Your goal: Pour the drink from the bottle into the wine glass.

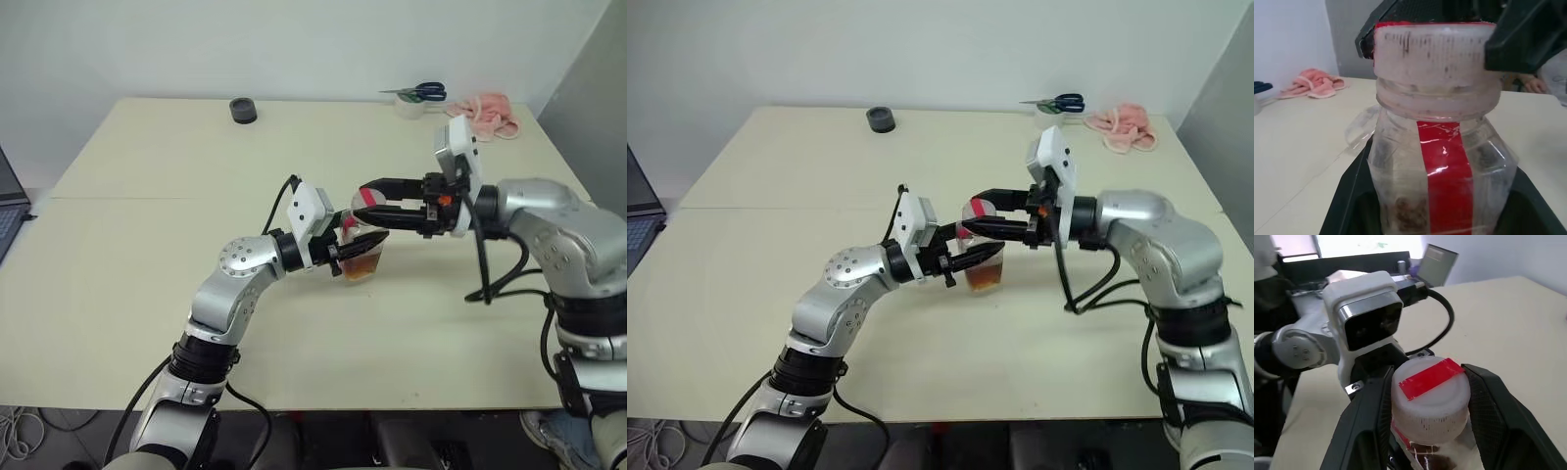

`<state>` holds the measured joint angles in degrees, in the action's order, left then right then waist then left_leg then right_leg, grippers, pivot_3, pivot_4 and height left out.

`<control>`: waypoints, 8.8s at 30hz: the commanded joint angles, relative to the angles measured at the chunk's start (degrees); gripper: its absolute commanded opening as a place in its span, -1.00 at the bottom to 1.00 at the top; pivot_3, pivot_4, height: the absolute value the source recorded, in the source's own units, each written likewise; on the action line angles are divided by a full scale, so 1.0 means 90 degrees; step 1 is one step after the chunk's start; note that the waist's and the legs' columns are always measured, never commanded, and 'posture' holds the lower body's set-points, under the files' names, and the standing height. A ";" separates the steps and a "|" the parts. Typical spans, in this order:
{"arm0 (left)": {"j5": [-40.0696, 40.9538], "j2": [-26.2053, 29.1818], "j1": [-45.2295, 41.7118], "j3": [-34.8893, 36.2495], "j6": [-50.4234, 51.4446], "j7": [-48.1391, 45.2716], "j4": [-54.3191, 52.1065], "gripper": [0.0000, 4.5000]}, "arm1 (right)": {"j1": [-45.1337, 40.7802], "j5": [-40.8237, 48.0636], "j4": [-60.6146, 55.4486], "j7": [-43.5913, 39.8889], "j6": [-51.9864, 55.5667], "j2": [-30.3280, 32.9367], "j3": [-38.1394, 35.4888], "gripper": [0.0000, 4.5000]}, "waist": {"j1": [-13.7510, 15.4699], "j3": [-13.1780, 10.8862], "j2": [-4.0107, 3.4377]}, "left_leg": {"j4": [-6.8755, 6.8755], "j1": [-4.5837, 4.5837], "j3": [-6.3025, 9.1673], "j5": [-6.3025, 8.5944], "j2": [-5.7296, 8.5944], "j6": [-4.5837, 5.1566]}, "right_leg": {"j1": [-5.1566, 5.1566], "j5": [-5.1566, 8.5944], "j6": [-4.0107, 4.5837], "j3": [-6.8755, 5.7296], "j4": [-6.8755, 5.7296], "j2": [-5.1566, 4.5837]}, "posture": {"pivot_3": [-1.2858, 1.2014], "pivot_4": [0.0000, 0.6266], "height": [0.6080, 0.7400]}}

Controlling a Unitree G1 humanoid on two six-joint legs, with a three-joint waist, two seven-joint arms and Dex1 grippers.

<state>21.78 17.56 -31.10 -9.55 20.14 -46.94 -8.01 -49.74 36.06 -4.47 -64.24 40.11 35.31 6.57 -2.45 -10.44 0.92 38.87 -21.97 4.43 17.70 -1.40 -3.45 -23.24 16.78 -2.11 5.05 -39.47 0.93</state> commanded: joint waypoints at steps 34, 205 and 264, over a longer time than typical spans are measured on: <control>0.0163 -0.0023 -0.0163 0.0255 0.0204 0.0011 0.0073 -0.21 | 0.0673 -0.0050 -0.2831 0.3437 0.1682 -0.0607 -0.0820 1.00 | 0.0077 0.0000 -0.0001 | 0.0007 -0.0008 0.0013 -0.0004 -0.0011 -0.0001 | -0.0004 0.0000 0.0001 -0.0004 -0.0017 -0.0008 | 0.03 -0.52 1.00; -0.0989 0.0477 -0.0867 0.2647 -0.1164 0.3589 0.3409 0.71 | 0.0820 -0.1689 -0.1545 0.3151 0.0419 -0.1490 0.0911 1.00 | 0.0051 -0.0004 0.0013 | 0.0010 -0.0098 0.0041 -0.0095 0.0098 0.0023 | -0.0092 -0.0057 -0.0036 -0.0034 -0.0058 -0.0119 | 0.03 -0.52 1.00; -0.0765 -0.0034 0.0782 -0.0118 0.1086 0.1997 -0.0887 0.97 | -0.2528 -0.7624 0.8668 0.3168 -0.5590 0.0280 0.2487 1.00 | -0.0103 -0.0017 0.0010 | -0.0045 -0.0005 -0.0045 -0.0132 0.0096 0.0077 | -0.0006 -0.0130 -0.0062 0.0053 0.0053 -0.0118 | 0.03 -0.52 1.00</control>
<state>15.17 17.62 -23.26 -10.94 30.72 -29.30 -13.84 -70.92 -31.24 72.11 -37.07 -9.72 37.26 28.50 -3.38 -10.59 1.01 38.46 -22.01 4.03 16.51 -0.54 -2.76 -23.30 15.62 -2.66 5.53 -38.99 -0.13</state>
